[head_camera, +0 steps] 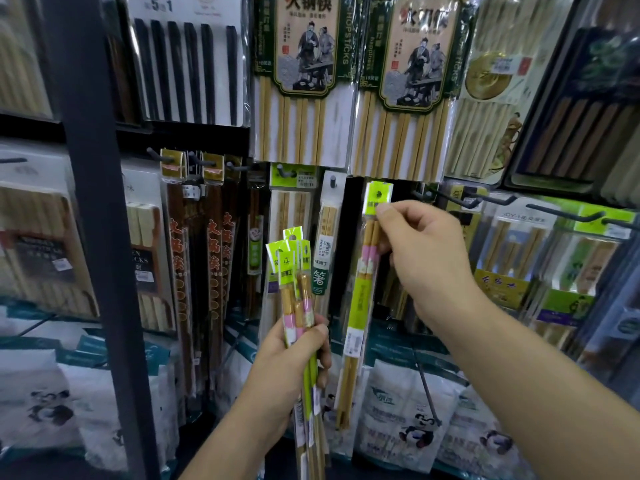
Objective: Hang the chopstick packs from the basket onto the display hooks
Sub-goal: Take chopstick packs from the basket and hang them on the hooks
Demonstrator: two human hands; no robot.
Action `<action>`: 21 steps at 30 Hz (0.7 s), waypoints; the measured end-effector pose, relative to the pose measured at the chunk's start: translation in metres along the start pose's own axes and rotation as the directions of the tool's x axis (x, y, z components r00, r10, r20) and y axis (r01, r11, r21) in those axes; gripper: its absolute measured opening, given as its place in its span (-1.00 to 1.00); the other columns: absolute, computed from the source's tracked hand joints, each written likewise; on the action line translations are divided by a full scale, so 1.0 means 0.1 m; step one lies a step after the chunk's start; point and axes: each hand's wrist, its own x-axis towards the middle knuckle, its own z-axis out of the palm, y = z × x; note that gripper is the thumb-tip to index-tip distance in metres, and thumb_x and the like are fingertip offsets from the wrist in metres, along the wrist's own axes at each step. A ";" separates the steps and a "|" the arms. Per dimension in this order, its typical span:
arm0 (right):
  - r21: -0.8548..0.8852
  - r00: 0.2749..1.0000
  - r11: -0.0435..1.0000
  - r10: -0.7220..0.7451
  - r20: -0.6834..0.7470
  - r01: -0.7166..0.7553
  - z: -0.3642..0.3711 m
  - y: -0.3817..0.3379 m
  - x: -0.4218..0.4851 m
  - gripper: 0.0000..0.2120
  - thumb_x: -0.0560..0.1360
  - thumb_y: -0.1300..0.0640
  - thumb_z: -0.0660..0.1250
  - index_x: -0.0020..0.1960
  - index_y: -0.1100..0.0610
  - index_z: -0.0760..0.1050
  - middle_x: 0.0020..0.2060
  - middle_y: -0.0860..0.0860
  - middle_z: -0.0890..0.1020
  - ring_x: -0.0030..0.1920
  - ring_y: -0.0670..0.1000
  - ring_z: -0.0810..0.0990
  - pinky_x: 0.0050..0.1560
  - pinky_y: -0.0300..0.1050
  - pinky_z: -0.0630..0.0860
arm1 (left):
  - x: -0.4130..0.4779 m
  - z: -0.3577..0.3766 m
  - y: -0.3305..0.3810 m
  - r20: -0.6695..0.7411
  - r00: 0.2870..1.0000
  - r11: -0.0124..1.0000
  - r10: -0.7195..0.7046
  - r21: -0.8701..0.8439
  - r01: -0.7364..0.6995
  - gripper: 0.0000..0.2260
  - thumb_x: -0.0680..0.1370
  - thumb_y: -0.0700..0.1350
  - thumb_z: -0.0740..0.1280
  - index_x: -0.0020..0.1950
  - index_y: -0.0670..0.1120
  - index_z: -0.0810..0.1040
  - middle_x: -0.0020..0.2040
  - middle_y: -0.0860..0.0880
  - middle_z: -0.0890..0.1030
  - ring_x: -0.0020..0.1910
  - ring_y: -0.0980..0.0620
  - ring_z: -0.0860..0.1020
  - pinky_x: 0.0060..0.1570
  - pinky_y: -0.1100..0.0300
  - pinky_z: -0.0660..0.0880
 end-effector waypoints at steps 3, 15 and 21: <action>0.025 1.000 1.000 0.004 -0.012 -0.004 -0.02 -0.04 0.08 -0.70 0.65 0.15 0.30 -0.22 0.15 0.63 -0.36 0.18 0.66 -0.46 -0.09 0.56 -0.48 -0.37 0.39 | 0.00 0.00 -0.02 0.015 1.000 1.000 0.024 0.012 -0.024 -0.79 0.65 -0.21 0.34 -0.09 0.02 0.68 -0.29 -0.09 0.56 -0.31 -0.02 0.55 -0.39 0.12 0.49; -0.021 0.995 0.995 0.094 -0.028 -0.095 -0.04 0.17 0.19 -0.69 0.62 0.05 0.34 -0.16 0.25 0.63 -0.17 0.32 0.66 -0.08 0.33 0.66 0.01 -0.02 0.62 | -0.03 0.02 0.02 0.010 1.000 1.000 0.002 -0.027 -0.002 -0.89 0.58 -0.13 0.42 -0.01 0.06 0.72 -0.31 -0.10 0.57 -0.33 -0.05 0.57 -0.28 0.09 0.59; -0.113 0.989 0.992 0.047 -0.139 -0.063 -0.03 0.28 0.01 -0.74 0.56 -0.04 0.42 -0.25 0.03 0.53 -0.46 -0.18 0.55 -0.41 -0.23 0.49 -0.31 -0.29 0.44 | -0.06 0.03 0.03 0.024 0.999 0.999 0.031 -0.011 -0.031 -0.77 0.36 0.00 0.52 0.00 0.03 0.73 -0.26 -0.06 0.60 -0.26 0.00 0.60 -0.26 0.13 0.59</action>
